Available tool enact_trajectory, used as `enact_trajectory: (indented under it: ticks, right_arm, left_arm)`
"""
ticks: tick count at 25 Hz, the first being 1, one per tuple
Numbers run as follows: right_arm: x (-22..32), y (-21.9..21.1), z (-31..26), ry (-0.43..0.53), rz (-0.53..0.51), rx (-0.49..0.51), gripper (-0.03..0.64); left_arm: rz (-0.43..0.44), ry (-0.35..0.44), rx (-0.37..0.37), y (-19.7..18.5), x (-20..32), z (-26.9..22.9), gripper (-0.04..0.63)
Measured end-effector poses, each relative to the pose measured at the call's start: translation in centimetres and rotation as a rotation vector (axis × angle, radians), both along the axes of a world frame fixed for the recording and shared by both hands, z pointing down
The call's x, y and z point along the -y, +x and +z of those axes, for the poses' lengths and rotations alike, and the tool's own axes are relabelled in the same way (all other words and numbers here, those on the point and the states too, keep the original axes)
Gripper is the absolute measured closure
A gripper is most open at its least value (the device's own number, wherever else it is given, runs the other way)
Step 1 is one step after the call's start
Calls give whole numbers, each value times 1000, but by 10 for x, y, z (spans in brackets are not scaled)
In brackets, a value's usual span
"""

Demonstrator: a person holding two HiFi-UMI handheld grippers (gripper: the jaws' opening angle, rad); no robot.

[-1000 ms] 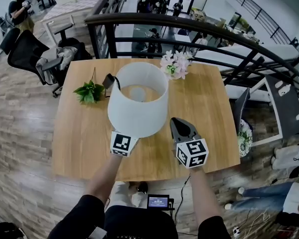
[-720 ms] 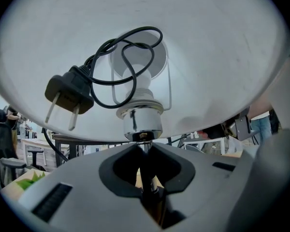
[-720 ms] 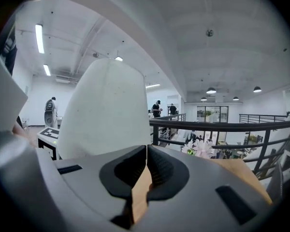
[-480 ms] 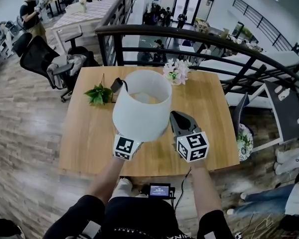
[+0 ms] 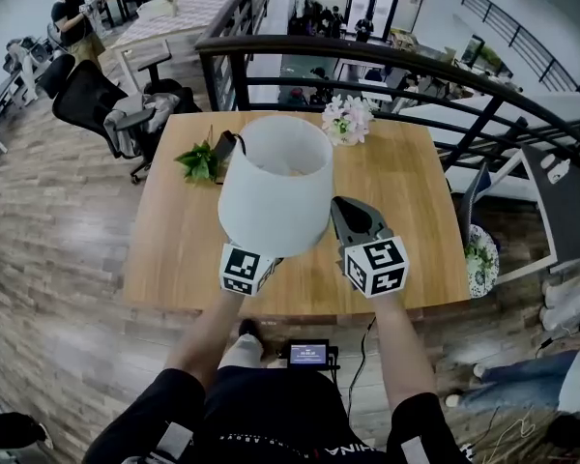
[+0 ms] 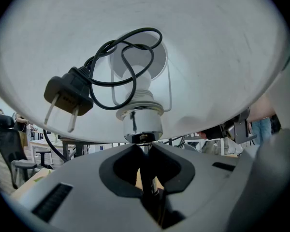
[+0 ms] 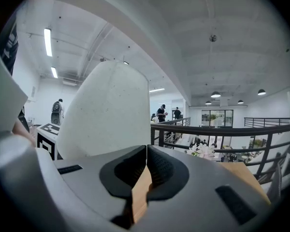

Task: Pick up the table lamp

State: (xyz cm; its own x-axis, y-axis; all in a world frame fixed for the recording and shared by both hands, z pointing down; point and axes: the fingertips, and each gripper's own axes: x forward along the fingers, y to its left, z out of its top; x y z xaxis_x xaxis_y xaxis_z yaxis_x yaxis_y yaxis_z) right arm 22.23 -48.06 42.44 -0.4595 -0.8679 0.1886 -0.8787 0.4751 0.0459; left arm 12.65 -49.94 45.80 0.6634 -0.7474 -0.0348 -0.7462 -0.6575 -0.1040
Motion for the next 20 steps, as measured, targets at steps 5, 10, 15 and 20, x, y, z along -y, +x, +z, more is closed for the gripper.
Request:
enact_trajectory:
  ticks: [5,10,15,20]
  right_arm:
    - [-20,-8,-6,15,2,-2,588]
    - [-46,-24,-11,24,27,-8,589]
    - [-85,-56,-13,23,62,-6,589]
    - [-136,-92,-5,15,89,-2,589]
  left_arm:
    - [2,3,-3,-8,-20,-6,537]
    - [24,11,-11,-22,-43,-10,537]
    - [51,16,-17,-53,-79,-13,537]
    - [70,3,-20,-89,-129,-5,537]
